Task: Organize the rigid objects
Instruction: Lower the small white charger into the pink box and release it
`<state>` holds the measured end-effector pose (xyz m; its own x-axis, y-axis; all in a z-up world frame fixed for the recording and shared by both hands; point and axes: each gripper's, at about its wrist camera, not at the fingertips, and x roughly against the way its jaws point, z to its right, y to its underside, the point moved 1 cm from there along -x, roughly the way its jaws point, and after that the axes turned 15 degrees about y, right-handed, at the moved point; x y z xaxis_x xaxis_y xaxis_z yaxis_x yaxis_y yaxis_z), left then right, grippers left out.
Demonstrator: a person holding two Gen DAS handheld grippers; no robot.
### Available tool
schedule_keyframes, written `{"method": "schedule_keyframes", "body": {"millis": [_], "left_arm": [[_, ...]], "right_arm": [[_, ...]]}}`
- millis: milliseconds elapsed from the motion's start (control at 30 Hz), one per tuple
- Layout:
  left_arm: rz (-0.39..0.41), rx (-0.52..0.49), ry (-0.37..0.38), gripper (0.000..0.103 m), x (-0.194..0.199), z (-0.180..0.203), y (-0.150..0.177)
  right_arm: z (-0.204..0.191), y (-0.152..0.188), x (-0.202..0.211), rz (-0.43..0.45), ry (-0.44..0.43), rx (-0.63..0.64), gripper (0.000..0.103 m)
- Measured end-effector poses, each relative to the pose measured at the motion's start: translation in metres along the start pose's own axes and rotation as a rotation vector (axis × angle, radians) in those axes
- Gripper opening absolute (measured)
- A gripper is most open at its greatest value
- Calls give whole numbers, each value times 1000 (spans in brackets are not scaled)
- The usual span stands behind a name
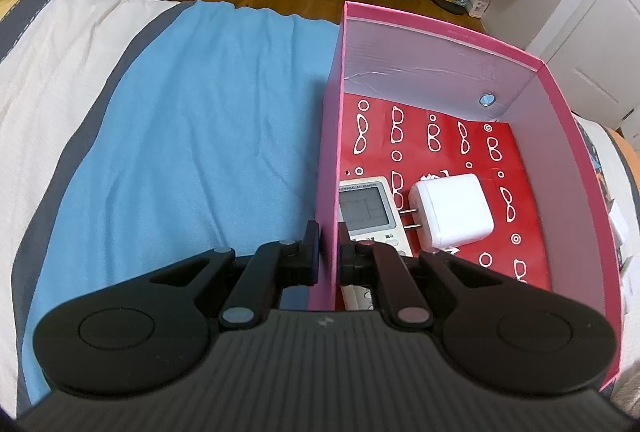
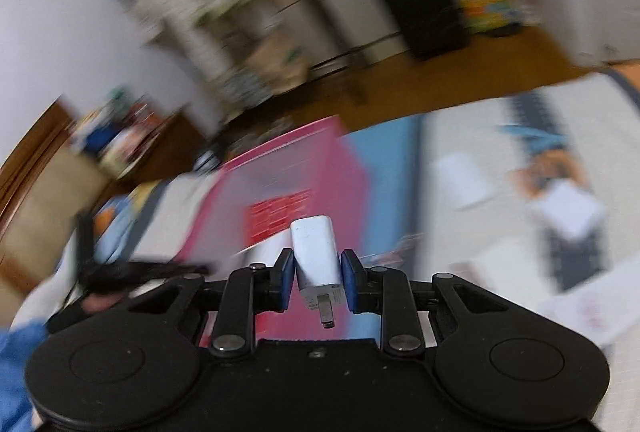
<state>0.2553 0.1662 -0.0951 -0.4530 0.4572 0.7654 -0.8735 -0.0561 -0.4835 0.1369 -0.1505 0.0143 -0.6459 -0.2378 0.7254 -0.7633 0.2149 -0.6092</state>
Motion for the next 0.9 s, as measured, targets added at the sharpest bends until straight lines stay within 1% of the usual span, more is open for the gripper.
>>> {"method": "schedule_keyframes", "body": {"millis": [67,133,200,233,300,333,400,500,533,567,667,767,800,833,900], "left_arm": [[1,-5,1,6,-1,0,0],[2,-12,0,6,-1,1,1],[3,-10,2,6,-1,0,1],[3,-6,5,7,-1,0,0],[4,-3,9,7,-1,0,0],[5,-3,10,7,-1,-1,0],[6,-6,12,7,-1,-1,1],[8,-7,19,7,-1,-2,1],[7,-5,24,8,0,-3,1],[8,-3,27,8,0,-4,1],[7,1,31,8,-1,-5,1],[7,6,33,8,-1,-5,1],[7,7,33,8,-1,-5,1],[7,8,33,8,-1,-5,1],[7,6,33,8,-1,-5,0]], "right_arm": [[-35,0,-11,-38,-47,62,30],[-63,-2,-27,-73,-45,129,30],[-86,-3,-48,-121,5,187,30],[-95,-4,-65,-166,32,211,30],[-104,-3,-91,-225,71,222,30],[-106,-3,-104,-254,95,223,30],[-108,-4,-125,-305,131,186,30],[-101,-2,-144,-402,87,81,30],[-102,3,-147,-420,83,61,29],[-104,4,-148,-420,92,71,28],[-111,8,-154,-409,156,132,28],[-115,7,-155,-412,176,150,27],[-114,4,-159,-400,198,180,27],[-118,5,-157,-373,242,236,28],[-123,3,-148,-298,315,324,33]]}}
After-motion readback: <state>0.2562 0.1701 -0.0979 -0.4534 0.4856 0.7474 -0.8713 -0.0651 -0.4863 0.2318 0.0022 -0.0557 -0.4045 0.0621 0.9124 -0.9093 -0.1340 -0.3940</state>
